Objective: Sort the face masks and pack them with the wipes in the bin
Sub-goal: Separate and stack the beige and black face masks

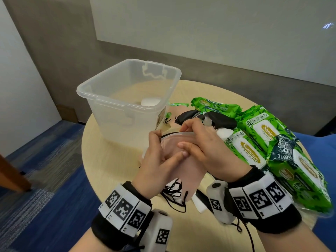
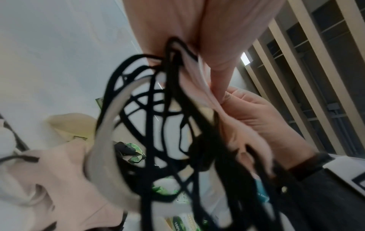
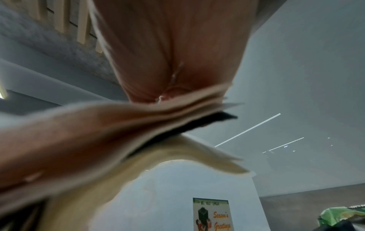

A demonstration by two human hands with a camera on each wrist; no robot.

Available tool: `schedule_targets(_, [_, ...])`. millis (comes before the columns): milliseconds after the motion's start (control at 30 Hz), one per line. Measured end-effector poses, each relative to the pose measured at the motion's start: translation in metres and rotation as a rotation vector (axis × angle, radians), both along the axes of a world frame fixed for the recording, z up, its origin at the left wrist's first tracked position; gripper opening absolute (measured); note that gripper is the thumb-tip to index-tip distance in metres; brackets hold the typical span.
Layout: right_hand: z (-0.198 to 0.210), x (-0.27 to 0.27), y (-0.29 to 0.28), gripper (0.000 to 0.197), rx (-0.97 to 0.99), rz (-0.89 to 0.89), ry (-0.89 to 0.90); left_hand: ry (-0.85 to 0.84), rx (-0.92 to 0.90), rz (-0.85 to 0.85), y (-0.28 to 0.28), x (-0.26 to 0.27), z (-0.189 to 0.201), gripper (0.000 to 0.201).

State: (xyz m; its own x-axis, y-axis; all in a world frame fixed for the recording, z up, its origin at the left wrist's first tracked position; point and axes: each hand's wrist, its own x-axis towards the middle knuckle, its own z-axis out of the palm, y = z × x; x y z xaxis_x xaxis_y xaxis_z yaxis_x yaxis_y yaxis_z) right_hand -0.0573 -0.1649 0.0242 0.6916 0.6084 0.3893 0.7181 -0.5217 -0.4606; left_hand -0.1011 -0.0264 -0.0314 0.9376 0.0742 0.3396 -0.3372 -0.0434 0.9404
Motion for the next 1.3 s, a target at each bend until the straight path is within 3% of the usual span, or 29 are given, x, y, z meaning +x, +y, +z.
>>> schedule_targets(133, [-0.003,0.002,-0.001,0.021,0.119,0.046,0.040,-0.072,0.034,-0.006,0.001,0.001,0.001,0.076])
schedule_targets(200, [-0.001,0.001,-0.003,0.016,0.205,0.042,0.077,-0.089,0.040,-0.004,0.001,0.000,0.002,0.078])
schedule_targets(400, [0.004,0.000,-0.005,0.012,0.333,0.038,0.192,-0.047,-0.022,0.004,0.004,-0.001,0.003,0.039])
schedule_targets(733, [0.006,-0.002,-0.008,0.010,0.235,0.061,0.064,-0.038,-0.146,-0.084,0.006,-0.003,0.014,0.023])
schedule_targets(867, [0.009,-0.001,-0.012,0.006,0.292,0.018,0.163,-0.005,-0.180,-0.037,0.007,-0.005,0.014,0.015])
schedule_targets(1000, [0.011,0.000,-0.012,0.017,0.265,0.011,0.164,-0.049,-0.127,-0.014,0.005,-0.005,0.012,0.014])
schedule_targets(1133, [0.011,0.002,-0.012,0.030,0.280,0.015,0.138,-0.143,0.037,0.063,0.003,-0.005,0.011,0.030])
schedule_targets(1233, [0.007,0.003,-0.010,0.028,0.263,-0.041,0.029,-0.191,0.118,0.109,0.000,-0.005,0.010,0.034])
schedule_targets(1300, [0.002,0.005,-0.009,0.051,0.159,-0.095,-0.004,-0.211,0.135,0.134,0.000,-0.005,0.009,0.037])
